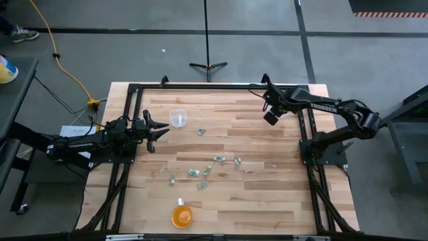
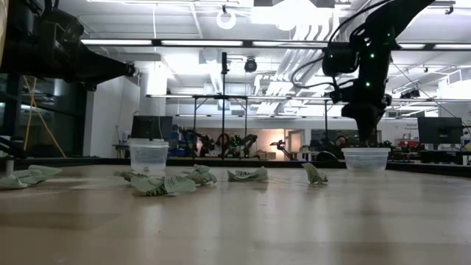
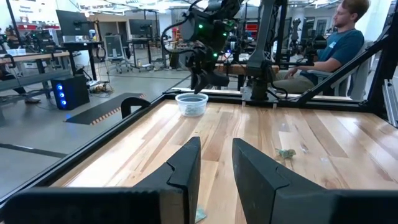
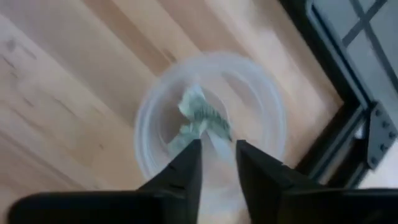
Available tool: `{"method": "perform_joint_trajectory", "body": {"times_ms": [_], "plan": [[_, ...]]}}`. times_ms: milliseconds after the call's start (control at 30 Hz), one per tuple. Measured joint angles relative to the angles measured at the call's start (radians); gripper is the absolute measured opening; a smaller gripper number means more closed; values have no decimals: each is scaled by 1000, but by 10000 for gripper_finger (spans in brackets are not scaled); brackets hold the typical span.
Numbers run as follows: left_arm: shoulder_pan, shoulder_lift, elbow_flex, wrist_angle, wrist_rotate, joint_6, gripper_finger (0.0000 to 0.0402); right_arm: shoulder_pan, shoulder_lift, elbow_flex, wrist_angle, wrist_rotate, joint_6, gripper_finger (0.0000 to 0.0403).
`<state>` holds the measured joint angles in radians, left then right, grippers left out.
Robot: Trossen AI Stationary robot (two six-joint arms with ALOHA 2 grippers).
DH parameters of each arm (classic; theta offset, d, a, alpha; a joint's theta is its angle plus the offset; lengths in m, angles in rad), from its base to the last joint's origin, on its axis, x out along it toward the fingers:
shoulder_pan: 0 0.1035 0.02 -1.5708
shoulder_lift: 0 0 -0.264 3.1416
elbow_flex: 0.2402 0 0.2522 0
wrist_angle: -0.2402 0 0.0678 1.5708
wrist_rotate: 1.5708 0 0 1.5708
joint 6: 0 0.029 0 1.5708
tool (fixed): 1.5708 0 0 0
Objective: Pick and place items into bin
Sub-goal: Put the stevia packet into the right transparent bin
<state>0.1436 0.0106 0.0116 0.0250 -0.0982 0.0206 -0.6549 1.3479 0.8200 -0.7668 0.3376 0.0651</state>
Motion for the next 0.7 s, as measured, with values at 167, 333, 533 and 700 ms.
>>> {"method": "perform_joint_trajectory", "body": {"times_ms": [167,333,533,700], "plan": [[0,0,0,0,0,0,128,44,0,0,222,-282,-35,161],[0,0,0,0,0,0,128,218,15,2,477,-600,-107,192],[0,0,0,0,0,0,128,499,113,1,537,-602,-224,196],[0,0,0,0,0,0,128,647,212,0,539,-500,-220,193]]}}
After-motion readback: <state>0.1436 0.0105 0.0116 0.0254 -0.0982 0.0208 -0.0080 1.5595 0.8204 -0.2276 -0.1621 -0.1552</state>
